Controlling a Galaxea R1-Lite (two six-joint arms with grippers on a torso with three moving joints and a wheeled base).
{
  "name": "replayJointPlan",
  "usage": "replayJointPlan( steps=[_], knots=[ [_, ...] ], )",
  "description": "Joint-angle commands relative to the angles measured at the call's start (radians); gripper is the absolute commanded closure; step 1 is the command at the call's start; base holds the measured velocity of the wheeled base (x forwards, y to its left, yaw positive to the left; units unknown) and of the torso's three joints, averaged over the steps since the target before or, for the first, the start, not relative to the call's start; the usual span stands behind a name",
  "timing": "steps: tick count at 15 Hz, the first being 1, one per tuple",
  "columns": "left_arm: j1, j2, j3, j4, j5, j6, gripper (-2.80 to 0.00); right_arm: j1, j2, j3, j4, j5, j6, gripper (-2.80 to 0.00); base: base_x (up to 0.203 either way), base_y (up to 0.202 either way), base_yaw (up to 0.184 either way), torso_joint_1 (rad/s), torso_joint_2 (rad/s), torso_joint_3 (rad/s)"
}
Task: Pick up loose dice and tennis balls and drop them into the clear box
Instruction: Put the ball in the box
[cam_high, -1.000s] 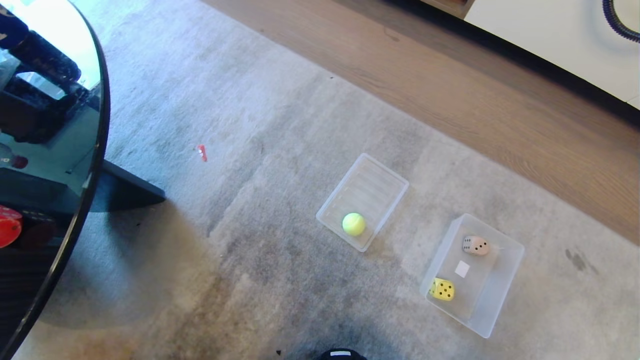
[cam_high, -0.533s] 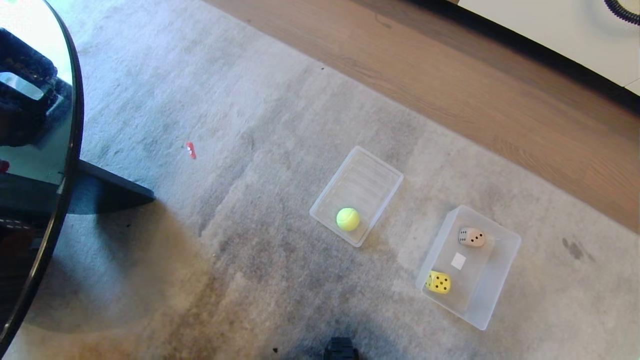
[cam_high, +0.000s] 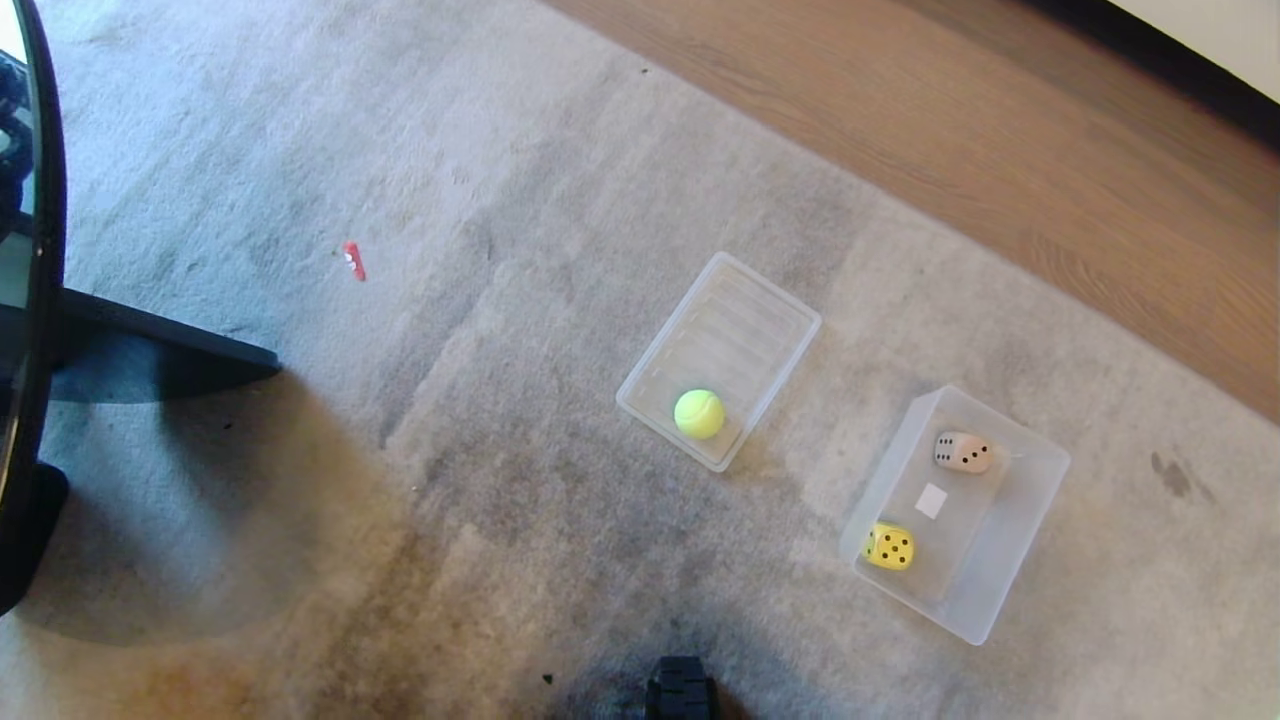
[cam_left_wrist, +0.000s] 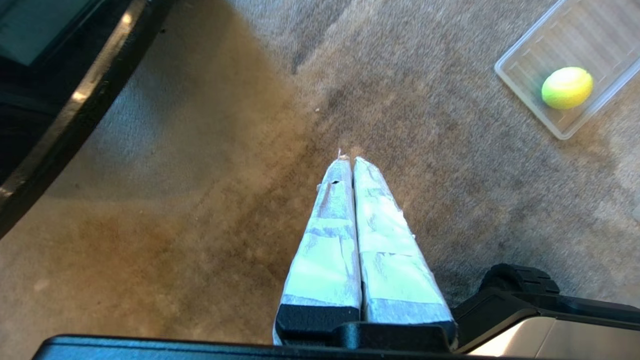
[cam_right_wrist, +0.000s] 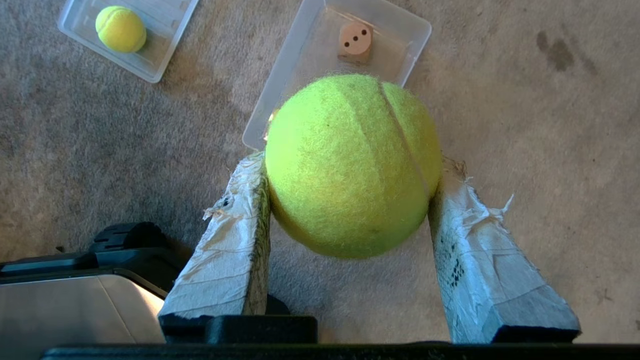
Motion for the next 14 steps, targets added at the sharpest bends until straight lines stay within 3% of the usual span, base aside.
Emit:
replayJointPlan(
  steps=[1, 14],
  knots=[
    [0.000, 0.000, 0.000, 0.001, 0.000, -0.001, 0.00, 0.000, 0.000, 0.000, 0.000, -0.001, 0.001, 0.00, 0.000, 0.000, 0.000, -0.002, 0.01, -0.203],
    [0.000, 0.000, 0.000, 0.001, 0.000, 0.000, 0.00, -0.008, 0.015, -0.003, 0.004, -0.001, 0.000, 0.00, 0.000, 0.000, 0.000, 0.002, 0.00, -0.180]
  ],
)
